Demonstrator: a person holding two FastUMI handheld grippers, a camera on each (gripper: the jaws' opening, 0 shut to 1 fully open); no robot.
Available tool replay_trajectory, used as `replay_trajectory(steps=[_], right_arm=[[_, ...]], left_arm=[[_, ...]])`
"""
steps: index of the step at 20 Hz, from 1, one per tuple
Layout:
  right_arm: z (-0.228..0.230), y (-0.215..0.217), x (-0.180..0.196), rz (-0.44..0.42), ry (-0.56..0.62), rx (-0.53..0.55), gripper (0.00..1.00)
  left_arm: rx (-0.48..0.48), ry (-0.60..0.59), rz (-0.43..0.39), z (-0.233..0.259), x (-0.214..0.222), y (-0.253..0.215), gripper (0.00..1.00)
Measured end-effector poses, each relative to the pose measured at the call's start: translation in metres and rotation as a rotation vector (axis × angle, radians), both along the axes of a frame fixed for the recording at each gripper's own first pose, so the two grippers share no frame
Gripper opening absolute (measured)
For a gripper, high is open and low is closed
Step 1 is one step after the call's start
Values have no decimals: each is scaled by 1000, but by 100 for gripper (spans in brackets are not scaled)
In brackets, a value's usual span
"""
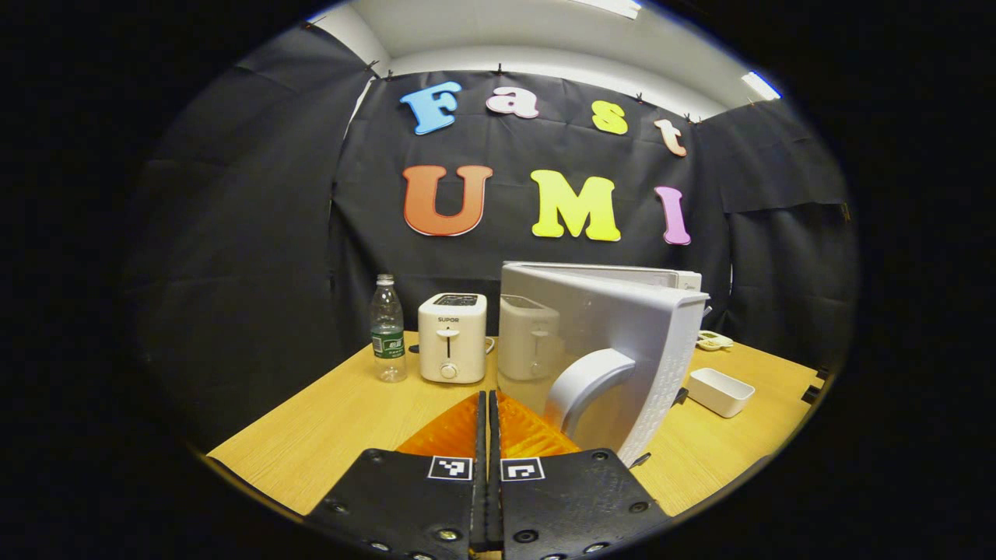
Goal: Open the microwave oven with the left hand, put the food in, and close the microwave oven.
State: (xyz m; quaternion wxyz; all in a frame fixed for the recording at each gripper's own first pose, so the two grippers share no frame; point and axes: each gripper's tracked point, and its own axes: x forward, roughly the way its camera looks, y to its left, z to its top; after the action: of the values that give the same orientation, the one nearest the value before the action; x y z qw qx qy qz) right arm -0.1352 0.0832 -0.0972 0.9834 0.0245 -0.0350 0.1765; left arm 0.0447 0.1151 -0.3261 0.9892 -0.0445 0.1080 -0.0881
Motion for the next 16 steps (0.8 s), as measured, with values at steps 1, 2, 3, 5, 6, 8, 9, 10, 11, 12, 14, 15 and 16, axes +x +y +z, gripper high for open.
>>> replay_trajectory(steps=[1,2,3,5,6,8,9,10,11,12,14,15,16], right_arm=[[3,-1,0,2,-12,1,91],[4,-3,-3,3,-22,2,91],[5,-5,-4,-4,-24,6,96],[5,-9,-7,-7,-22,10,97],[5,-10,-8,-3,-22,11,97],[5,-9,-8,10,-26,11,97],[5,-12,-9,8,-28,16,97],[6,-15,-7,4,-31,25,97],[5,-16,-2,0,-32,37,97],[3,-18,0,0,-29,45,97],[-4,-14,8,6,-21,43,97],[-3,-16,9,5,-25,44,97],[-2,-21,9,-2,-31,52,91]], left_arm=[[4,-4,-26,0,1,-11,0],[10,-10,-51,1,2,-21,0],[19,-19,-67,3,3,-29,0],[19,-23,-97,2,9,-48,0],[12,-19,-115,-1,13,-61,0],[4,-24,-161,-2,17,-84,0],[6,-27,-179,-3,21,-95,0],[5,-27,-193,-6,25,-105,0],[-3,-21,-214,-8,31,-119,0],[-12,-16,-233,-11,33,-130,0],[-10,-27,-263,-8,40,-151,0],[-9,-32,-274,-8,44,-162,0],[-15,-34,-290,-8,45,-172,0]])
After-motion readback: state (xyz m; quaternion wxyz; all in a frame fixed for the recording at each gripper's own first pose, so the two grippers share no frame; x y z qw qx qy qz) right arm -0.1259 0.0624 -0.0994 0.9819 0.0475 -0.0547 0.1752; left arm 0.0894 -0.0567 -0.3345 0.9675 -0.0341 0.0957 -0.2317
